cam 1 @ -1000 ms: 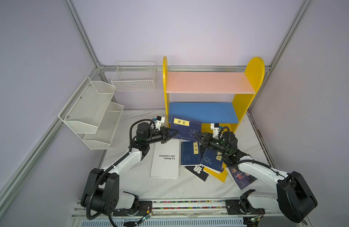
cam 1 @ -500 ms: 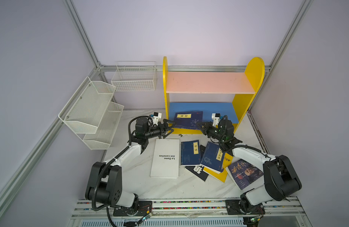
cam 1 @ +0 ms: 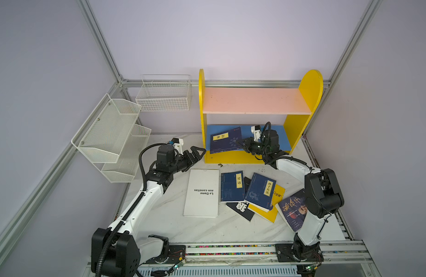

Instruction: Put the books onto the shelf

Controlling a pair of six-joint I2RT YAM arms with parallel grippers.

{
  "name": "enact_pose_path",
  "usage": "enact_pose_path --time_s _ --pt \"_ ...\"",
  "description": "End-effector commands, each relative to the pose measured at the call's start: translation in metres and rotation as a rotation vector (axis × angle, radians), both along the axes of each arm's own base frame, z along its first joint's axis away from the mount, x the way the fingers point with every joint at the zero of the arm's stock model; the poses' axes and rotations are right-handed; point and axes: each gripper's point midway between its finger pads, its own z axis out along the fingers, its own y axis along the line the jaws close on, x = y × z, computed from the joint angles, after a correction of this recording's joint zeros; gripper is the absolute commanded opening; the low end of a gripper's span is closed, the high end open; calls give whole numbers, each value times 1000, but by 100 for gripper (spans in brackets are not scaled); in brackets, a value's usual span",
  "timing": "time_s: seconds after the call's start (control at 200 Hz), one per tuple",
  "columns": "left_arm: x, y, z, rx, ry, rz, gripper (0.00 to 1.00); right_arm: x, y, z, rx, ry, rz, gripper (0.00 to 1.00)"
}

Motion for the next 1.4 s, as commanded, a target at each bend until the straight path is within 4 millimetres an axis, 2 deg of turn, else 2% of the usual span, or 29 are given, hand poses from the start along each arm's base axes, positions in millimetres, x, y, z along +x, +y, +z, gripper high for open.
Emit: enact_pose_path --time_s 0.0,0.32,0.45,0.645,0.885,0.95,0.96,0.98,1.175,1.395 --pt "6 6 37 34 -113 13 100 2 5 13 16 -62 54 5" --pt "32 3 36 67 -114 -5 100 20 3 23 34 -96 -12 5" --pt "39 6 35 63 -121 -1 100 27 3 22 34 -102 -22 5" --pt "48 10 33 44 -129 4 100 39 7 9 52 -76 -35 6" --pt "58 11 34 29 -130 -12 100 49 9 10 79 -97 -56 6" --pt "58 11 40 24 -142 -19 100 50 15 7 67 -96 -50 7" --pt "63 11 30 26 -119 -19 100 50 16 7 63 -96 -48 7" --pt "65 10 26 27 -112 -23 100 50 17 5 54 -95 -47 7" --pt "69 20 29 53 -111 -34 100 46 32 -9 21 -75 -9 7" --pt "74 29 27 41 -106 -35 100 45 32 -16 -4 -60 4 7"
